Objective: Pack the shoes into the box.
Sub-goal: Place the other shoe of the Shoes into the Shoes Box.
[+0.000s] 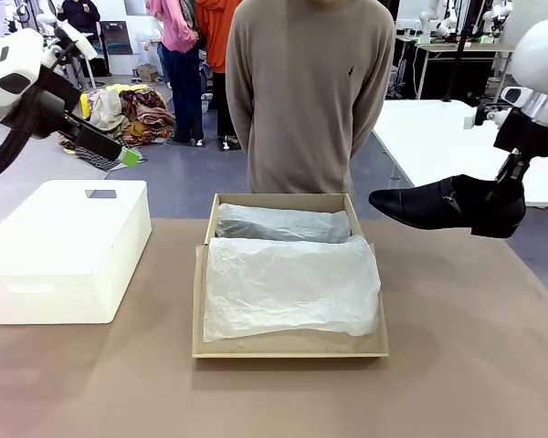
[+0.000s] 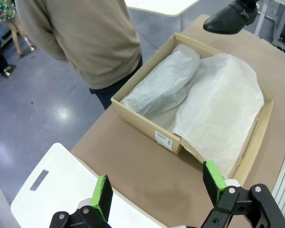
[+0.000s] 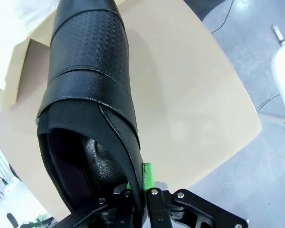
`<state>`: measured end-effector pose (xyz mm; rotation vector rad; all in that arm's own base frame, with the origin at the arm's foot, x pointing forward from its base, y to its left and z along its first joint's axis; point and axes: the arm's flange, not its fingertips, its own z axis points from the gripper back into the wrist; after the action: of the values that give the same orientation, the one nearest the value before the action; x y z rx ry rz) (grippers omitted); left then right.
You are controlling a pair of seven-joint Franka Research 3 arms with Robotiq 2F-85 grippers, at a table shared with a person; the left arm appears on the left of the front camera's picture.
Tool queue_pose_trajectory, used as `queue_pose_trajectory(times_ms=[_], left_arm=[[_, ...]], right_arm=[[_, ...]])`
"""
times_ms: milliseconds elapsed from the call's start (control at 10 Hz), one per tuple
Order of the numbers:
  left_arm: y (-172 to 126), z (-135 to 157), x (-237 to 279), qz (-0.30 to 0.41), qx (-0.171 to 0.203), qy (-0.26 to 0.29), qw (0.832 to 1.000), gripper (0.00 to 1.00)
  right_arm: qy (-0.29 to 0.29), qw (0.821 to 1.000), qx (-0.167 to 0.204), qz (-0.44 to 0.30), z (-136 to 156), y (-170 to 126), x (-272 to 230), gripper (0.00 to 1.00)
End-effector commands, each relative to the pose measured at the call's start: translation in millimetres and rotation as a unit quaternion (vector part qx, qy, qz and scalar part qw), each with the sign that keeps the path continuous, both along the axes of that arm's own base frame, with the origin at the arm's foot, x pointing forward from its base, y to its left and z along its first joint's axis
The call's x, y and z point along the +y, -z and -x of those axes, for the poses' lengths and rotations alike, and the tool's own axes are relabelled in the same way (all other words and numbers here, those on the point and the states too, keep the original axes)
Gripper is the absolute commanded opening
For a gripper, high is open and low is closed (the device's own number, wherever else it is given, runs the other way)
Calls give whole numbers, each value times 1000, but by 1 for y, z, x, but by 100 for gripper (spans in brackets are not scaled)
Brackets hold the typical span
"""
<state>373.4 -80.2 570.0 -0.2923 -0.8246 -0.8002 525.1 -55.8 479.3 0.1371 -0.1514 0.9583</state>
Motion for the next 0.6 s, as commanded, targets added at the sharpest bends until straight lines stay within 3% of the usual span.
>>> queue_pose_trajectory(times_ms=[0,100,500], left_arm=[[2,0,1,7,-1,5,1000,100],[2,0,1,7,-1,5,1000,100],[2,0,1,7,-1,5,1000,100]], right_arm=[[4,1000,-4,14,5,-13,6,0],[0,1000,0,0,0,0,0,0],[0,1000,0,0,0,0,0,0]])
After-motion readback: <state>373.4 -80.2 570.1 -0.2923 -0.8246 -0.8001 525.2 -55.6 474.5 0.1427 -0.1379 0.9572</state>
